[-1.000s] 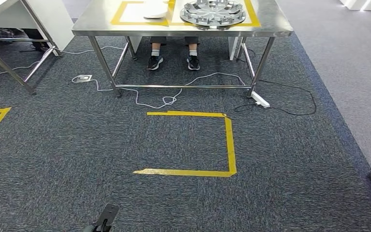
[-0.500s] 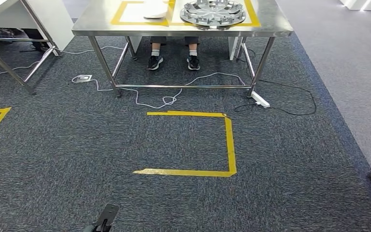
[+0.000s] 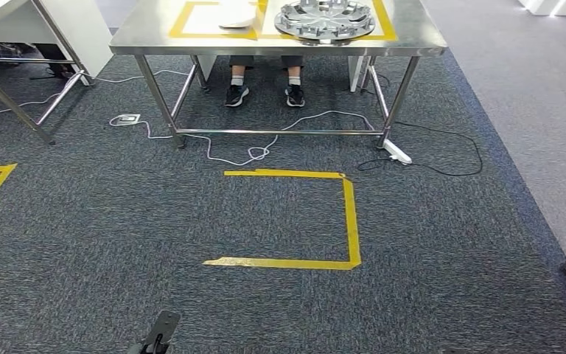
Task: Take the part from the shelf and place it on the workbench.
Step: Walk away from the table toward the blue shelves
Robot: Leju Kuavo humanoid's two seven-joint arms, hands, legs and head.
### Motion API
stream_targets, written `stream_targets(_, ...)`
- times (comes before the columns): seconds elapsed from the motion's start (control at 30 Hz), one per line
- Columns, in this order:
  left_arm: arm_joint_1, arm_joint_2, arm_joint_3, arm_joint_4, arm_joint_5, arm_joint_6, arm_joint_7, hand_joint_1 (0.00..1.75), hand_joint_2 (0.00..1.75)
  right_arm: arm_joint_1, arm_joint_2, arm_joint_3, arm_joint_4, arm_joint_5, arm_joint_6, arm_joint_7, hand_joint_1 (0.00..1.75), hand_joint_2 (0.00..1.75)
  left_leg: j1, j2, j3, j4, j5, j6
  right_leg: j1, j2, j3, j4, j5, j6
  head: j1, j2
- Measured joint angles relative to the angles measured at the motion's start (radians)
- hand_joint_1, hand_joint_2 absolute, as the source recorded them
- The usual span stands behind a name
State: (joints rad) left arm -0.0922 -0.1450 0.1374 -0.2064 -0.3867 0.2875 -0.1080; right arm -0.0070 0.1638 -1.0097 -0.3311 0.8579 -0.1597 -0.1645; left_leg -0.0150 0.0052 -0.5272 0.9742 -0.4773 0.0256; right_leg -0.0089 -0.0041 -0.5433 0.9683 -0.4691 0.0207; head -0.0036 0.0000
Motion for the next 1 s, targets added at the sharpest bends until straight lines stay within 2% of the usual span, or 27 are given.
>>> stream_targets(0.47, 0.002, 0.001, 0.0, 0.0, 0.01, 0.002, -0.01, 0.0, 0.0, -0.004, -0.007, -0.023, 0.004, -0.01, 0.03, -0.031, 0.0, 0.0, 0.0, 0.0, -0.001, 0.0, 0.0, 0.0, 0.0, 0.0, -0.001, 0.0, 0.0, 0.0, 0.0, 0.0)
stream_targets(0.77, 0.003, 0.002, 0.0, 0.0, 0.01, 0.002, -0.006, 0.0, 0.0, -0.005, -0.009, -0.023, 0.01, 0.003, 0.007, -0.031, 0.0, 0.0, -0.002, 0.0, -0.002, 0.003, -0.001, 0.001, -0.002, 0.0, -0.001, -0.001, 0.002, 0.003, 0.0, 0.0)
stream_targets(0.9, 0.003, 0.004, 0.0, 0.0, 0.01, 0.003, -0.004, 0.0, 0.0, -0.005, -0.009, -0.022, 0.014, 0.007, -0.001, -0.03, 0.0, 0.0, -0.004, 0.0, -0.005, 0.008, -0.002, 0.004, -0.003, 0.0, -0.001, -0.001, 0.004, 0.006, 0.0, 0.0)
stream_targets(1.0, 0.004, 0.005, 0.0, 0.0, 0.01, 0.003, -0.004, 0.0, 0.0, -0.005, -0.009, -0.022, 0.018, 0.008, -0.003, -0.029, 0.0, 0.0, -0.004, -0.001, -0.008, 0.007, 0.002, 0.013, -0.004, -0.002, -0.001, -0.002, 0.007, 0.012, 0.0, 0.0)
